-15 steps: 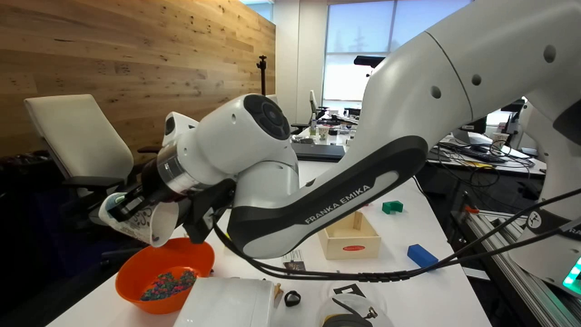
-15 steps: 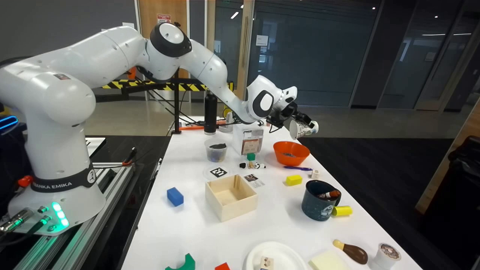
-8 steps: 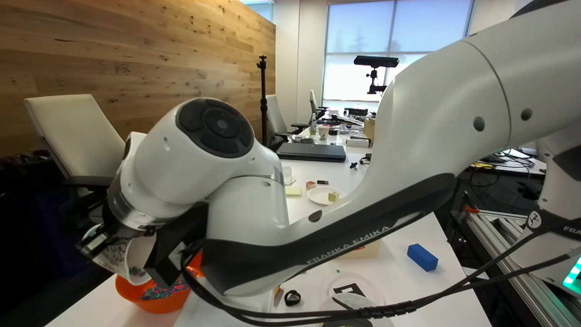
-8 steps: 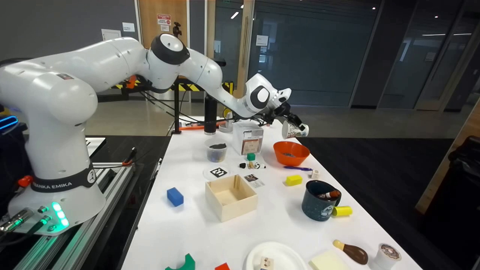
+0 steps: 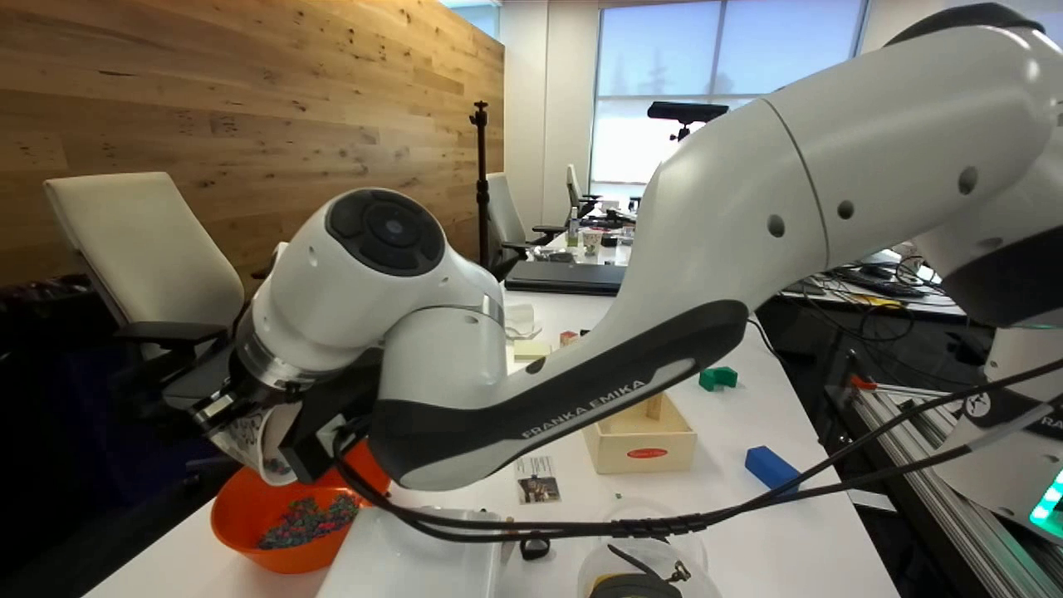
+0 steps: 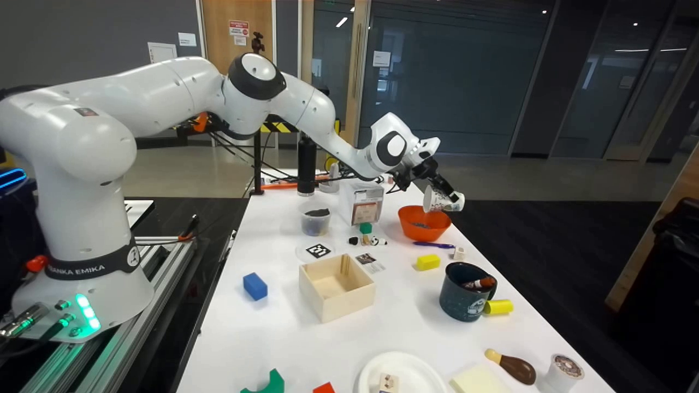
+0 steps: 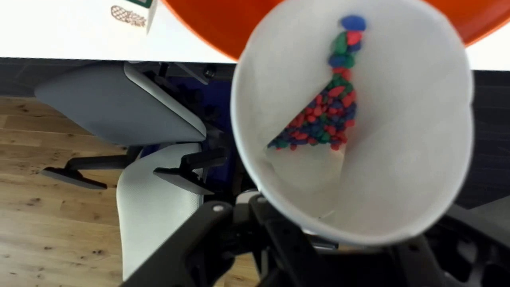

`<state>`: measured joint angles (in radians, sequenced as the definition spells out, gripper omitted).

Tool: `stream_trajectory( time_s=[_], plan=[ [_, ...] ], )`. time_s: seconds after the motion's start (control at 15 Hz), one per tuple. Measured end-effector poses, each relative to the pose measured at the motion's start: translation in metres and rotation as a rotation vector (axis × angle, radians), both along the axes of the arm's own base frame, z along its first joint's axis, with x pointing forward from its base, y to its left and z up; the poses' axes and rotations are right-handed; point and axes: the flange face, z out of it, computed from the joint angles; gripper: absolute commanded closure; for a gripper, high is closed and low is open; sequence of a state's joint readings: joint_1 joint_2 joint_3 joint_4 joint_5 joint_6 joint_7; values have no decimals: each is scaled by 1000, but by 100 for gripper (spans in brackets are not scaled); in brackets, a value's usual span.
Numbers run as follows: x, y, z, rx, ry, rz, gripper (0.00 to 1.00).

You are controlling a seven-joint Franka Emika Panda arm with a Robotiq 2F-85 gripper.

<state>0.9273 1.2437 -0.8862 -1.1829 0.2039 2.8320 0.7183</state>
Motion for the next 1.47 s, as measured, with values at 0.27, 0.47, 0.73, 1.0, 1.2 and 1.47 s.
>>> stream_trajectory(
  time_s=[0.27,0.47,0.73,1.0,1.2,1.47],
  plan=[
    [17,-25,4,16,-42,-1,80],
    [19,-29,5,37,-79,4,80],
    [19,-27,7,71,-124,0,80],
    [18,-23,12,84,-173,-8,80],
    [16,-19,18,81,-208,-9,80],
    [10,-15,26,72,-240,-1,80]
  ],
)
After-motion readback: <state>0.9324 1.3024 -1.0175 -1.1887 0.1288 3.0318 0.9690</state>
